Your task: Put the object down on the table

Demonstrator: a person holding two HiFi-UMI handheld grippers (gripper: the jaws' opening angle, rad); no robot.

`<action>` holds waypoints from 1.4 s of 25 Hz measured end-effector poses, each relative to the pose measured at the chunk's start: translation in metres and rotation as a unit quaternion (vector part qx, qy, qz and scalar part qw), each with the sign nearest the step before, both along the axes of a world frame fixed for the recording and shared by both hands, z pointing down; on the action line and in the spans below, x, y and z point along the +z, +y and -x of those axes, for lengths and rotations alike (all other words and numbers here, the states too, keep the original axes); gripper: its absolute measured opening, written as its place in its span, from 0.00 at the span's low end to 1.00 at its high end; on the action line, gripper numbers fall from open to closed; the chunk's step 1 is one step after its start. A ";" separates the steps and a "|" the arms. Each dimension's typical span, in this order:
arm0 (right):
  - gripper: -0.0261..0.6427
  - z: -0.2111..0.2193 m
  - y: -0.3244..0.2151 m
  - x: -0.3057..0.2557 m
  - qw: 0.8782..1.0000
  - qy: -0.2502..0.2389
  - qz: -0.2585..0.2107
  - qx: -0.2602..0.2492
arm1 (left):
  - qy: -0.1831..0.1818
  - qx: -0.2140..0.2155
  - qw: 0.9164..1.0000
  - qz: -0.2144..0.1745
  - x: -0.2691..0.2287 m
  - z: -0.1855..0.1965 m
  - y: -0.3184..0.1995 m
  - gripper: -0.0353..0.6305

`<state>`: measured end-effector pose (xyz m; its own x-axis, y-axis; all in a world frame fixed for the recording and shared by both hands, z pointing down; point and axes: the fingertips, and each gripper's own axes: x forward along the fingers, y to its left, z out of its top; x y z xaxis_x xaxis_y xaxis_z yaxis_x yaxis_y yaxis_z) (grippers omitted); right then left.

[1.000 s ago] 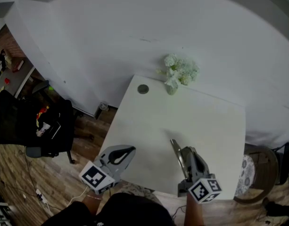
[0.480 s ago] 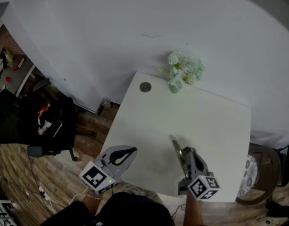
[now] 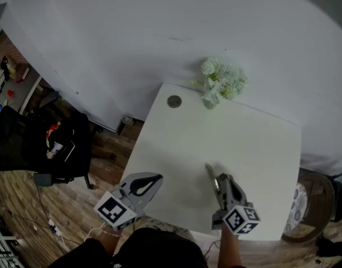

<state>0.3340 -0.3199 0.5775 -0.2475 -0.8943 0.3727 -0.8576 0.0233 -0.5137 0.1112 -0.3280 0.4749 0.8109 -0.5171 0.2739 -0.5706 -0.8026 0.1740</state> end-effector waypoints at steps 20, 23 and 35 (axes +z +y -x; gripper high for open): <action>0.07 -0.007 0.010 0.034 0.999 -0.012 0.033 0.008 | -0.001 0.009 1.000 0.003 0.003 -0.005 -0.006 0.05; 0.08 -0.006 0.013 0.038 0.999 -0.014 0.038 0.008 | -0.002 0.006 1.000 0.005 0.004 -0.003 -0.005 0.05; 0.10 -0.013 0.015 0.046 0.999 -0.006 0.054 0.003 | 0.000 0.008 1.000 0.002 0.000 -0.004 0.002 0.05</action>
<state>0.3467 -0.3046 0.6237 -0.2482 -0.8507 0.4633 -0.8511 -0.0368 -0.5236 0.1155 -0.3265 0.4749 0.8192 -0.5028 0.2759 -0.5576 -0.8108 0.1782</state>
